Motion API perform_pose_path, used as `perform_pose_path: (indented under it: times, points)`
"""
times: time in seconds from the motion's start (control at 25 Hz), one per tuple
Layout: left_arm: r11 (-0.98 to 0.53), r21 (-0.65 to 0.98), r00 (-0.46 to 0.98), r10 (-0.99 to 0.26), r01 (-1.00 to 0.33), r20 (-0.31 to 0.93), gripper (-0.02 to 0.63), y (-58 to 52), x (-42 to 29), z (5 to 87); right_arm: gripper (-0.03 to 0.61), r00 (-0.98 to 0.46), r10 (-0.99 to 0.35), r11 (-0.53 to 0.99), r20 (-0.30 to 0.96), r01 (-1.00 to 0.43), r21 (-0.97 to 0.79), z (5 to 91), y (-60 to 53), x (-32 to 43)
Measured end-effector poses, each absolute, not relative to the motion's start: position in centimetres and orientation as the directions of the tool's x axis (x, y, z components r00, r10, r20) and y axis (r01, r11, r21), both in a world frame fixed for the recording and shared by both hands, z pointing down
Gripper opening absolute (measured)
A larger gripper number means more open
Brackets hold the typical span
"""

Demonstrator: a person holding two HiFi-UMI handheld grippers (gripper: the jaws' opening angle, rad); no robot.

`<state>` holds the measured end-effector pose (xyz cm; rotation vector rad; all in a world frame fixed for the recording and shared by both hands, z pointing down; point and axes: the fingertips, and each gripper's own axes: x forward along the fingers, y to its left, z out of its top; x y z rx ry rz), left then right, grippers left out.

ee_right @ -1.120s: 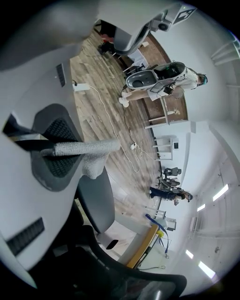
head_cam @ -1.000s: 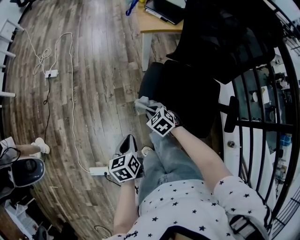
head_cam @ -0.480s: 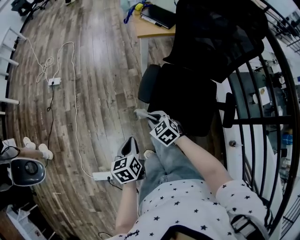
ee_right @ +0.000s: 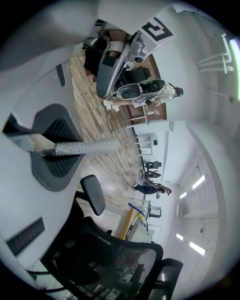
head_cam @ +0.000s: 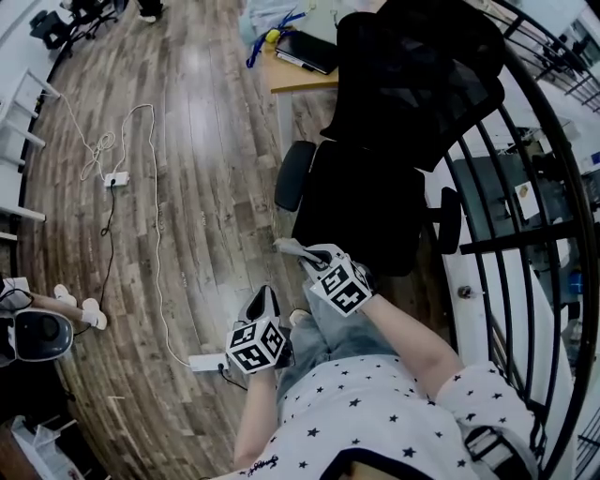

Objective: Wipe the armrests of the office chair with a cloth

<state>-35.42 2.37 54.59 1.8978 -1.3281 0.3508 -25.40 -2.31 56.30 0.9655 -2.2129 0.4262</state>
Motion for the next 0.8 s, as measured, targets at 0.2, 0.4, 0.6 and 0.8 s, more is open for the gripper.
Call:
perform_pose_path:
  times: [0.2, 0.4, 0.6, 0.8]
  points:
    - [-0.153, 0.431, 0.41, -0.686, -0.889, 0.601, 0.008, 3.2, -35.5, 53.3, 0.025, -0.519, -0.547, 0.658, 0.657, -0.752, -0.047, 53.5, -1.0, -25.4]
    - [-0.16, 0.428, 0.406, -0.707, -0.889, 0.579, 0.008, 3.6, -35.4, 52.0, 0.025, -0.549, -0.561, 0.674, 0.619, -0.737, -0.043, 51.3, 0.2, -25.5]
    - [-0.172, 0.421, 0.405, -0.719, -0.891, 0.564, 0.008, 3.7, -35.3, 50.8, 0.025, -0.578, -0.555, 0.694, 0.597, -0.718, -0.049, 49.2, 1.7, -26.1]
    - [-0.175, 0.414, 0.398, -0.737, -0.893, 0.546, 0.008, 3.9, -35.4, 49.9, 0.025, -0.602, -0.565, 0.709, 0.564, -0.704, -0.041, 47.8, 2.6, -26.4]
